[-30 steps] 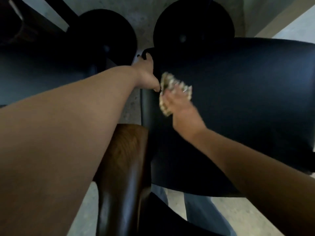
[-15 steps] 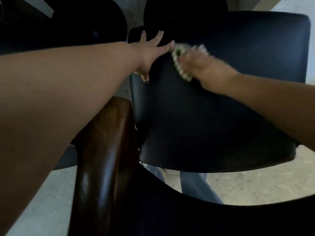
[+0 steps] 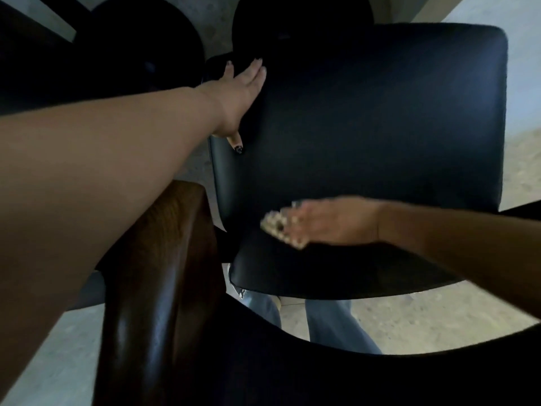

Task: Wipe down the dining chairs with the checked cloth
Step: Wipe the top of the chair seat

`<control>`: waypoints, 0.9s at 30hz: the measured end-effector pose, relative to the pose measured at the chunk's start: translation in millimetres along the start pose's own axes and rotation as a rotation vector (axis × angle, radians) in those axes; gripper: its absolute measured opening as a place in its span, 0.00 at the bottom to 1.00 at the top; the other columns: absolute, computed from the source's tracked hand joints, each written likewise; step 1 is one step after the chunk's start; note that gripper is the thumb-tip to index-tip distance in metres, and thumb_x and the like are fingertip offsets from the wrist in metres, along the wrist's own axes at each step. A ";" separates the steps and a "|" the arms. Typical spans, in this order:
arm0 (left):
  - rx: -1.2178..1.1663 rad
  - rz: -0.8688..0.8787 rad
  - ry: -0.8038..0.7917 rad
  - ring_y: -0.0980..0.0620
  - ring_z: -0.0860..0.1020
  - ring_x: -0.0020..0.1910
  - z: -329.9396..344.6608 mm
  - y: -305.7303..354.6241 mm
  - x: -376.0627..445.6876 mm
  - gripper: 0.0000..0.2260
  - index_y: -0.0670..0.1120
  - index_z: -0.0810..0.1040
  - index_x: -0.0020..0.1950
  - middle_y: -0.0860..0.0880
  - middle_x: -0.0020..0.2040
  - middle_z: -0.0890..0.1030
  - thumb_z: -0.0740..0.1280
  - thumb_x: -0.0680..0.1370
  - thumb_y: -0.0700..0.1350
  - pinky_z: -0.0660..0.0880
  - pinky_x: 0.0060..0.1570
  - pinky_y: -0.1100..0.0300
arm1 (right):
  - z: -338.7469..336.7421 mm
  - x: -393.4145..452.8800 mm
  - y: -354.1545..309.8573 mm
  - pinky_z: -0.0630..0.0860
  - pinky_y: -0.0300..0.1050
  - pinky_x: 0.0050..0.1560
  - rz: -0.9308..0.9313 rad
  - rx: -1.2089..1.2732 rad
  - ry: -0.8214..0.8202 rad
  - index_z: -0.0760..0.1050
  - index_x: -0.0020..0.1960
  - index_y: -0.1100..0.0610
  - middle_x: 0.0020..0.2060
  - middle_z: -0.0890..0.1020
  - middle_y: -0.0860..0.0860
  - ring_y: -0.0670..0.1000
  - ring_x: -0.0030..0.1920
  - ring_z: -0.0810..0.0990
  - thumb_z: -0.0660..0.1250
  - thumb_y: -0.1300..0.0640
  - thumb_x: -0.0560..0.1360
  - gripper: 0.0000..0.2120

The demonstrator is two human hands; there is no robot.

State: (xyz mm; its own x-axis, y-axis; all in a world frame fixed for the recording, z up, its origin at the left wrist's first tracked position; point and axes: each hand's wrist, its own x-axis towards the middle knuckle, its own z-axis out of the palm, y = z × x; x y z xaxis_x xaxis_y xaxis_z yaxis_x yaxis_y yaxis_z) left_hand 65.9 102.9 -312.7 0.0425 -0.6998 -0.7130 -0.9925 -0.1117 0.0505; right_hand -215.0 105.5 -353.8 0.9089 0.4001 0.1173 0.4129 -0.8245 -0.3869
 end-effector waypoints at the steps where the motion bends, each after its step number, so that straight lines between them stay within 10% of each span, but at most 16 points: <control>1: 0.000 0.003 0.001 0.35 0.41 0.77 -0.1 0.5 0.5 0.64 0.45 0.33 0.78 0.48 0.78 0.33 0.81 0.63 0.48 0.57 0.73 0.39 | -6.5 -2.1 25.2 0.73 0.58 0.64 0.075 -0.091 0.070 0.70 0.68 0.61 0.65 0.75 0.60 0.59 0.64 0.75 0.47 0.50 0.83 0.23; 4: 0.000 -0.002 0.001 0.34 0.41 0.76 0.1 1.6 1.0 0.64 0.45 0.33 0.78 0.47 0.78 0.33 0.81 0.62 0.48 0.56 0.74 0.40 | -31.6 -16.5 100.7 0.58 0.48 0.74 0.669 -0.116 0.250 0.65 0.73 0.59 0.71 0.68 0.56 0.55 0.72 0.66 0.55 0.49 0.79 0.25; 7: 0.003 -0.007 0.000 0.34 0.41 0.76 -0.7 3.0 1.2 0.63 0.45 0.34 0.78 0.47 0.78 0.33 0.81 0.62 0.48 0.56 0.74 0.40 | -44.4 -20.2 138.5 0.43 0.40 0.74 1.415 0.009 0.350 0.57 0.76 0.61 0.76 0.59 0.57 0.58 0.76 0.53 0.59 0.70 0.73 0.32; 9: 0.010 -0.010 0.000 0.34 0.41 0.76 -1.4 4.1 1.3 0.64 0.45 0.34 0.78 0.47 0.78 0.33 0.81 0.62 0.48 0.56 0.74 0.41 | -38.0 10.9 107.9 0.44 0.44 0.74 1.395 -0.071 0.321 0.55 0.76 0.64 0.75 0.58 0.61 0.61 0.76 0.53 0.52 0.74 0.71 0.33; 14: 0.025 -0.017 -0.008 0.34 0.41 0.76 -0.4 5.1 0.7 0.63 0.44 0.33 0.78 0.48 0.78 0.33 0.81 0.63 0.48 0.58 0.73 0.41 | 43.8 40.4 -41.0 0.58 0.51 0.72 0.611 -0.107 -0.202 0.59 0.74 0.65 0.74 0.62 0.62 0.62 0.73 0.62 0.39 0.63 0.77 0.27; 17: 0.037 -0.009 -0.003 0.33 0.42 0.76 -0.7 4.5 0.3 0.63 0.44 0.34 0.78 0.47 0.78 0.33 0.81 0.63 0.48 0.58 0.73 0.41 | 21.6 9.5 -19.5 0.56 0.44 0.72 0.461 0.057 -0.043 0.72 0.68 0.63 0.68 0.72 0.60 0.58 0.69 0.70 0.40 0.56 0.83 0.26; 20: 0.037 -0.010 -0.003 0.34 0.42 0.76 -0.4 5.0 0.3 0.62 0.44 0.34 0.78 0.48 0.78 0.33 0.81 0.64 0.48 0.58 0.73 0.41 | -17.5 -30.3 49.7 0.51 0.43 0.75 0.795 -0.043 0.121 0.69 0.70 0.61 0.69 0.71 0.58 0.52 0.71 0.67 0.53 0.50 0.81 0.22; 24: 0.044 -0.022 -0.012 0.33 0.42 0.76 -1.7 6.5 0.6 0.63 0.44 0.34 0.78 0.48 0.78 0.33 0.81 0.63 0.48 0.59 0.72 0.39 | -55.7 -80.7 100.4 0.50 0.45 0.76 1.555 -0.009 0.507 0.63 0.74 0.60 0.74 0.62 0.56 0.57 0.76 0.56 0.57 0.74 0.72 0.31; 27: 0.064 -0.026 -0.020 0.32 0.42 0.76 -2.5 8.8 0.4 0.63 0.44 0.33 0.78 0.48 0.78 0.32 0.81 0.63 0.48 0.60 0.72 0.39 | -31.0 -43.6 88.1 0.50 0.48 0.76 1.640 -0.049 0.547 0.59 0.76 0.59 0.75 0.59 0.58 0.59 0.76 0.54 0.58 0.71 0.71 0.34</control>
State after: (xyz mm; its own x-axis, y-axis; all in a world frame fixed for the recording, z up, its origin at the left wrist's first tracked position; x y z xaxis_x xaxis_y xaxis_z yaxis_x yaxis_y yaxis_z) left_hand 57.5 99.8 -310.7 0.0662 -0.6827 -0.7277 -0.9964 -0.0833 -0.0125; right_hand -216.4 3.0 -364.6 0.2592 -0.9638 -0.0625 -0.8966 -0.2160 -0.3866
